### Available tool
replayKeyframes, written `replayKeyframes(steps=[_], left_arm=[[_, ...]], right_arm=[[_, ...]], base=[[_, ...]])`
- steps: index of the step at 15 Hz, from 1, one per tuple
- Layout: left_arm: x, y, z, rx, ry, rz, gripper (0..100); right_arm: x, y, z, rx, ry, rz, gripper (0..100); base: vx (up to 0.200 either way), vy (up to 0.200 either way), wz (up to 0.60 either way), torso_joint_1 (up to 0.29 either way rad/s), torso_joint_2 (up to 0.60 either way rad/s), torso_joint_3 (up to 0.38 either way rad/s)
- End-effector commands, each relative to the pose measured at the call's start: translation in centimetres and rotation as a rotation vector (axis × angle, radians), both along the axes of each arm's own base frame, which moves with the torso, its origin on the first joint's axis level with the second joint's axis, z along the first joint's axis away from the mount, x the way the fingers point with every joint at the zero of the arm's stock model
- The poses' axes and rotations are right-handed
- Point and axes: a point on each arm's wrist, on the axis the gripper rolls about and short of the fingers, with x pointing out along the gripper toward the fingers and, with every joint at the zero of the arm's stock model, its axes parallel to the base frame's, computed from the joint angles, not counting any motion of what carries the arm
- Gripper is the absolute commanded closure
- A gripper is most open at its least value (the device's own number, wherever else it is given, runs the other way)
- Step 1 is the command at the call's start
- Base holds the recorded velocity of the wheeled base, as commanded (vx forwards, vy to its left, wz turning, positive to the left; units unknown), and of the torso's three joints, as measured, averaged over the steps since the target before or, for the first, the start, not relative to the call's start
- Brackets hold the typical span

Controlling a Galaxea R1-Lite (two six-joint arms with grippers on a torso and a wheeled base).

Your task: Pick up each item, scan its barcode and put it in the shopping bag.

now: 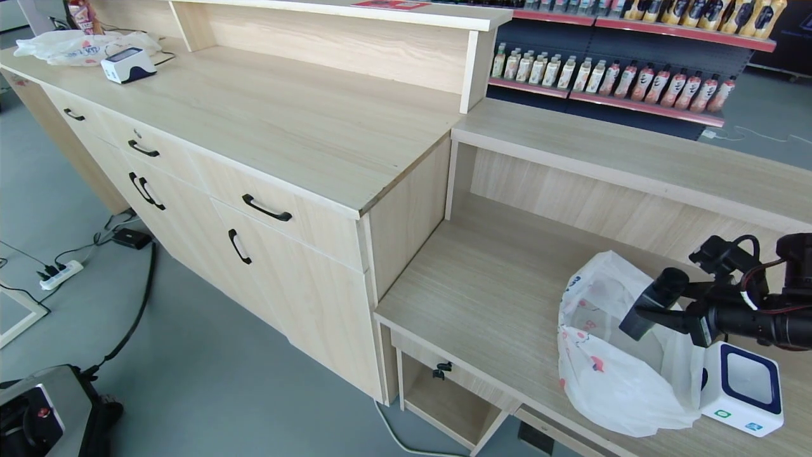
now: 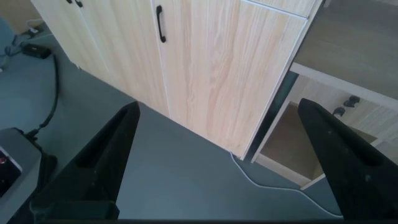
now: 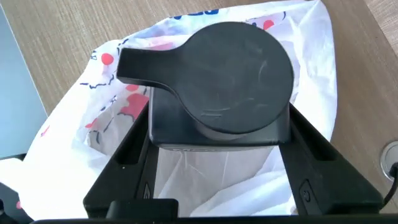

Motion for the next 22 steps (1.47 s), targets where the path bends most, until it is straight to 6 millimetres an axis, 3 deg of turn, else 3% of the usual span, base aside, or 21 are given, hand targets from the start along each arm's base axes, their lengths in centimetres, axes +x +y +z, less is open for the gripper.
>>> replayKeyframes(steps=[1,4,9,22], left_arm=[[0.0,0.0,0.0,0.0,0.0,-0.001,0],[0.0,0.0,0.0,0.0,0.0,0.001,0],[0.0,0.0,0.0,0.0,0.0,0.001,0],[0.0,0.0,0.0,0.0,0.0,0.001,0]], right_arm=[[1.1,-0.3,-2.0,0.011,0.035,0.002,100],[2.3,-0.6,-3.6,0.045,0.005,0.059,100],[2.5,-0.5,-4.6,0.09,0.014,0.126,100],[6.1,-1.3,-7.4,0.083,-0.128,0.193,100]], base=[[0.0,0.0,0.0,0.0,0.0,0.0],[0.0,0.0,0.0,0.0,0.0,0.0],[0.0,0.0,0.0,0.0,0.0,0.0],[0.0,0.0,0.0,0.0,0.0,0.0]])
